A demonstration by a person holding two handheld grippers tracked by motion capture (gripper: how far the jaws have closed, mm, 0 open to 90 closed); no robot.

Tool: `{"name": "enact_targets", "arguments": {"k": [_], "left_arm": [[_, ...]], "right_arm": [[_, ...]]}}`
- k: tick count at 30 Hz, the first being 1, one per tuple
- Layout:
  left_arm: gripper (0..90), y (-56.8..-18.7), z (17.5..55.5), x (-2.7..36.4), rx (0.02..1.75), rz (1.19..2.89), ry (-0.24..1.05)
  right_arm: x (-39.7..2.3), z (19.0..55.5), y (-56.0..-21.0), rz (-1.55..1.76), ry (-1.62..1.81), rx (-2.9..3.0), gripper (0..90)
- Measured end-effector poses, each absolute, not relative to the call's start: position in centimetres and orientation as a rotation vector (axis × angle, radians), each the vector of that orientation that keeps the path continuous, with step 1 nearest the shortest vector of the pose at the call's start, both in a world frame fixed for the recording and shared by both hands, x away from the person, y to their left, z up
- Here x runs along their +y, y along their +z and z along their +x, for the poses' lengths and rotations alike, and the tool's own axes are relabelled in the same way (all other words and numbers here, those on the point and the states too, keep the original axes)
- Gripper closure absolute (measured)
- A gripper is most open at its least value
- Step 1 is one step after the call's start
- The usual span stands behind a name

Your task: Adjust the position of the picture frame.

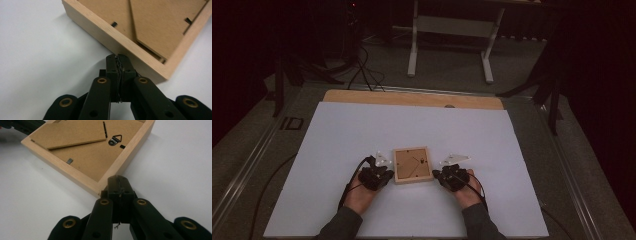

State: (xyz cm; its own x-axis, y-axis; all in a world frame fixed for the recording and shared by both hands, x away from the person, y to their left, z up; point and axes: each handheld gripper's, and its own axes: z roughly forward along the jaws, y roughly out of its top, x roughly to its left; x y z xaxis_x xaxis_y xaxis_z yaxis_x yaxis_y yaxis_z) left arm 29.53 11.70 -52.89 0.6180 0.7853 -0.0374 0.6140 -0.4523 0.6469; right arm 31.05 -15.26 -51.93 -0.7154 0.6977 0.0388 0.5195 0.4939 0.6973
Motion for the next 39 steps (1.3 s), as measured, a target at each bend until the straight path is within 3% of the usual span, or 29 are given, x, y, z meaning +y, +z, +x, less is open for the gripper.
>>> {"name": "enact_targets", "arguments": {"k": [15, 32, 39], "left_arm": [[89.5, -52.9, 30.6, 11.3, 1.174, 2.176, 0.375], [89.6, -52.9, 28.3, 11.5, 1.146, 2.185, 0.310], [89.7, -52.9, 28.7, 11.0, 1.163, 2.190, 0.361]], "right_arm": [[-15.2, 31.1, -51.8, 1.029, 1.086, 2.476, 89.9], [-15.3, 31.1, -52.0, 1.061, 1.065, 2.481, 89.9], [-15.5, 32.1, -52.1, 1.111, 1.103, 2.465, 90.0]]}}
